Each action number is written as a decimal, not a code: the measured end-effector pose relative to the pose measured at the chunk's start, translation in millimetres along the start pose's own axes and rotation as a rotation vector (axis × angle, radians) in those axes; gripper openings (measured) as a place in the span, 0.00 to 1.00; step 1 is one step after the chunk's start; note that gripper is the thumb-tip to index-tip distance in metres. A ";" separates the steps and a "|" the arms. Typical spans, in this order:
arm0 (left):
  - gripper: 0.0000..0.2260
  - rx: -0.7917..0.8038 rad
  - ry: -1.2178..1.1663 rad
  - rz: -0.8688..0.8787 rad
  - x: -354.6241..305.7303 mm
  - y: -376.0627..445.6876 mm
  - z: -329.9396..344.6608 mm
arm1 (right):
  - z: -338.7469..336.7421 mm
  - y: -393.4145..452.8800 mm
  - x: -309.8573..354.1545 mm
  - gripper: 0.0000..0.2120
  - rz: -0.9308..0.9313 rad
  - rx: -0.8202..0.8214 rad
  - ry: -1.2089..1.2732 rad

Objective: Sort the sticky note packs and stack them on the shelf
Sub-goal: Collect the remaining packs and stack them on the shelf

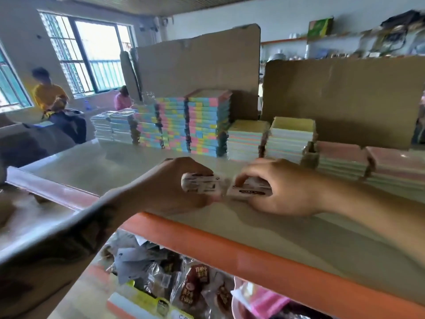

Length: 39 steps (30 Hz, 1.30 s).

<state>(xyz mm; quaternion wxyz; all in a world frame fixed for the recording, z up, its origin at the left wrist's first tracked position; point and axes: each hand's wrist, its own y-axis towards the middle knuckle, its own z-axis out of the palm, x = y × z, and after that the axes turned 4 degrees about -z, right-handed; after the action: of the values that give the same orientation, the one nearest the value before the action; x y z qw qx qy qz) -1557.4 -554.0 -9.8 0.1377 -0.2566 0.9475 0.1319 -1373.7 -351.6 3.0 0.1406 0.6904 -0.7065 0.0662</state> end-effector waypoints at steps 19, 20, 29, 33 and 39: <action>0.17 0.008 -0.607 0.161 -5.5 13.7 -2.4 | 10.1 19.3 34.4 0.04 0.014 -0.448 0.250; 0.14 0.042 -0.642 0.153 -2.2 15.5 -2.5 | 10.4 21.4 34.5 0.03 0.038 -0.453 0.283; 0.25 0.095 -1.093 -0.057 37.5 25.8 -20.6 | 3.6 41.8 56.2 0.03 0.262 -0.672 0.686; 0.17 0.066 -1.206 -0.137 46.0 27.1 -26.0 | 9.5 61.4 74.2 0.07 0.354 -0.737 0.853; 0.12 -0.001 -1.291 -0.167 64.4 29.6 -34.2 | 19.1 84.6 94.8 0.18 0.389 -0.486 0.932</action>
<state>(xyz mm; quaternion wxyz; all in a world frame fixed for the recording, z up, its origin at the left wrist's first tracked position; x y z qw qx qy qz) -1633.0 -569.3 6.1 0.6890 -0.1985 0.6512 0.2487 -1460.5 -444.6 20.8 0.5783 0.3930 -0.6788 0.2245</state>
